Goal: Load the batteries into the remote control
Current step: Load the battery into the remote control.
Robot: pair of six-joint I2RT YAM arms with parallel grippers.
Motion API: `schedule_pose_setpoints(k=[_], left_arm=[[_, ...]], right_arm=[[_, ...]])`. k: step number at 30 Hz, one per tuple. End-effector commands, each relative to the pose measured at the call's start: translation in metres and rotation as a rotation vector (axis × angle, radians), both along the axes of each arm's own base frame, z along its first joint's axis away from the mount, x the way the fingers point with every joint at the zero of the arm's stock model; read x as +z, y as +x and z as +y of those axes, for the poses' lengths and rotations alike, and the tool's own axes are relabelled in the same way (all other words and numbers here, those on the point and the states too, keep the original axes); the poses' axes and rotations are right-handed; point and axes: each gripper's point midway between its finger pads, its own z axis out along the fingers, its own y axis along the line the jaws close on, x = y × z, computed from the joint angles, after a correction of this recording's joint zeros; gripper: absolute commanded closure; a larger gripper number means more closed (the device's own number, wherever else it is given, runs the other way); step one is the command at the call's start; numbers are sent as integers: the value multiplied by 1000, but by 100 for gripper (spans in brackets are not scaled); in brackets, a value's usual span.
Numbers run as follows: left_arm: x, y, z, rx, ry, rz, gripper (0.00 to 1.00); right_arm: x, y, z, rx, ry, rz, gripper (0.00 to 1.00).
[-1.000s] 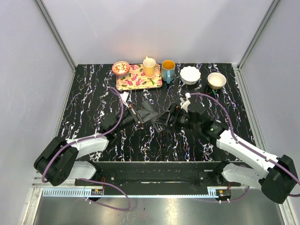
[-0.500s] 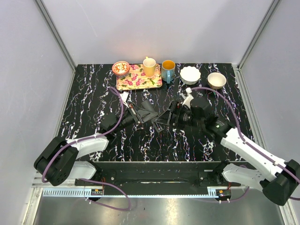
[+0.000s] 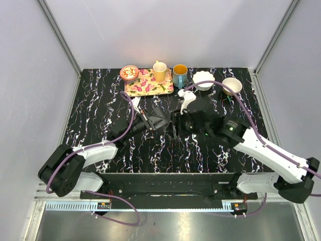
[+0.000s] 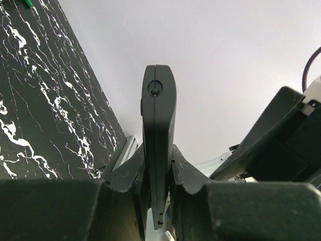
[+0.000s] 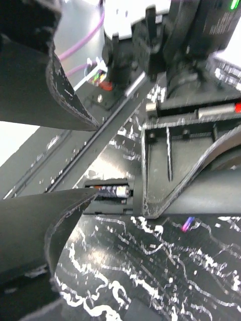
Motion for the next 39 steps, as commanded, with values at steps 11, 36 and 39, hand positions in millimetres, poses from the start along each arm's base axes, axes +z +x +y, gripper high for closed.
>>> schedule_pose_setpoints(k=[11, 36, 39], left_arm=[[21, 4, -4, -5, -33, -30, 100], [18, 2, -4, -14, -24, -24, 100], [19, 2, -4, -15, -27, -25, 100]], right_arm=[[-25, 27, -2, -92, -219, -120, 54], [-44, 36, 20, -64, -240, -120, 67], [-44, 37, 22, -58, -236, -120, 69]])
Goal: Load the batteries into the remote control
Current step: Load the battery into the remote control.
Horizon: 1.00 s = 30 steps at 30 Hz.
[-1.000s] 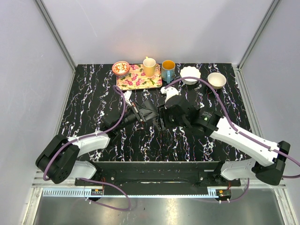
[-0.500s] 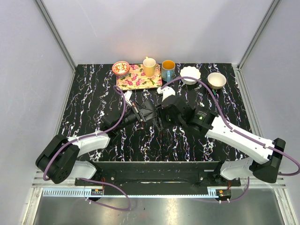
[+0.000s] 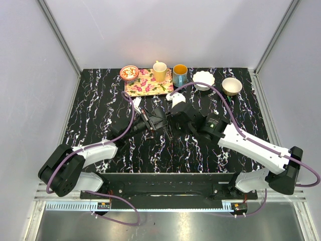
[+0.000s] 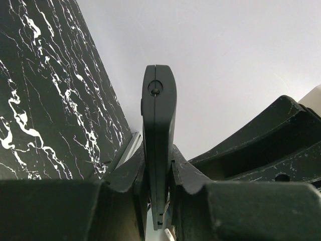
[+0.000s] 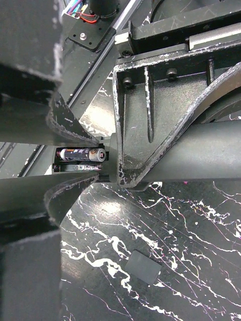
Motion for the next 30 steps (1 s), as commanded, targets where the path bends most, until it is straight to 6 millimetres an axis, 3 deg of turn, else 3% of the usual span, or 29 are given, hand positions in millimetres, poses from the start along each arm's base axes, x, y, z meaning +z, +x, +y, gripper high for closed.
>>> schedule_pose_setpoints(k=[1, 24, 28, 30], left_arm=[[31, -2, -3, -17, -65, -81, 100], [28, 0, -3, -15, -50, -62, 100], [29, -1, -3, -15, -53, -63, 100], [28, -1, -3, -12, -51, -63, 100]], right_arm=[[16, 8, 17, 10, 54, -47, 69], [-2, 8, 19, 16, 18, -17, 76], [-8, 8, 17, 10, 3, -13, 84], [-8, 6, 16, 12, 3, -11, 95]])
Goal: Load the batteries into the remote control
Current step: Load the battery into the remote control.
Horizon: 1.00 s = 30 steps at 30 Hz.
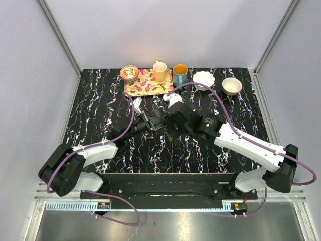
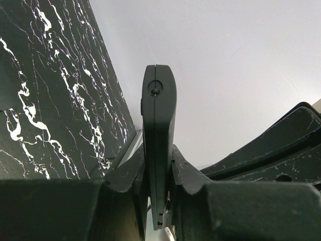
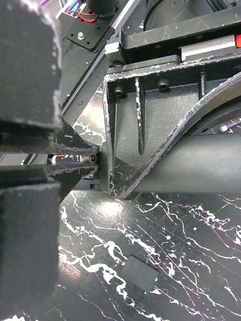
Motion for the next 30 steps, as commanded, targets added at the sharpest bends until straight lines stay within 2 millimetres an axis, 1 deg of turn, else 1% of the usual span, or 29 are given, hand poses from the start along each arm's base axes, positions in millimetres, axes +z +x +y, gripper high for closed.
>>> schedule_pose_setpoints(k=[1, 2, 5, 17, 24, 30], left_arm=[[40, -2, -3, -17, -81, -102, 100], [39, -2, -3, -17, -81, -99, 100], [39, -2, -3, -18, -86, -95, 100], [59, -1, 0, -3, -178, -115, 100], [65, -2, -1, -12, -194, -124, 100], [69, -1, -2, -13, -197, -132, 100]], right_arm=[[1, 2, 5, -2, 12, -17, 98], [0, 2, 5, -3, 13, -16, 100], [1, 0, 5, -4, 29, -11, 100], [0, -14, 8, 10, 116, 35, 100], [-3, -21, 4, 29, 115, 51, 100], [-9, -27, 6, 64, 104, 73, 100]])
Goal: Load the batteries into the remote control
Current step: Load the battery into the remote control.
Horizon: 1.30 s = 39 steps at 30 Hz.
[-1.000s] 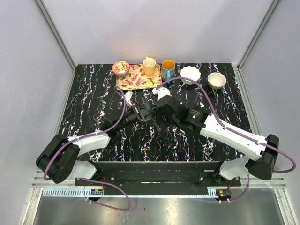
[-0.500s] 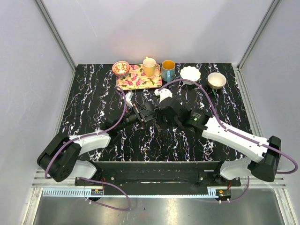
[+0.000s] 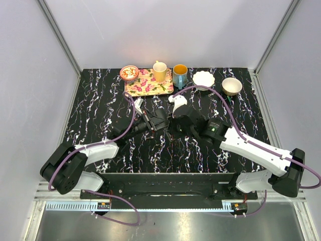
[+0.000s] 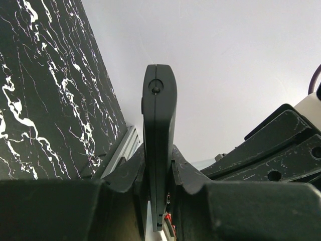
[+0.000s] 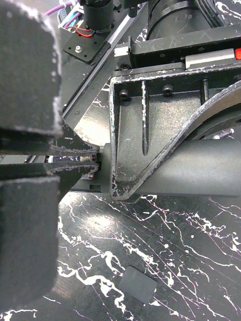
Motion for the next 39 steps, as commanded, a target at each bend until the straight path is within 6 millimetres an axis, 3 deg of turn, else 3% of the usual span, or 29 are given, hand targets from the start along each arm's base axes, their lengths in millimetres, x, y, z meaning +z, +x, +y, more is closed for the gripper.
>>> schedule_pose_setpoints(k=[1, 15, 23, 39], left_arm=[[66, 1, 1, 12, -160, -154, 100], [69, 3, -1, 6, -156, -165, 100], [63, 1, -1, 5, -143, -160, 100], [54, 1, -1, 4, -133, -149, 100]], right_arm=[[-12, -22, 9, 85, 8, 76, 100], [-23, -26, 11, 113, -38, 96, 100], [-9, -17, 9, 48, -17, 66, 76], [20, -5, 5, -18, 29, 9, 57]])
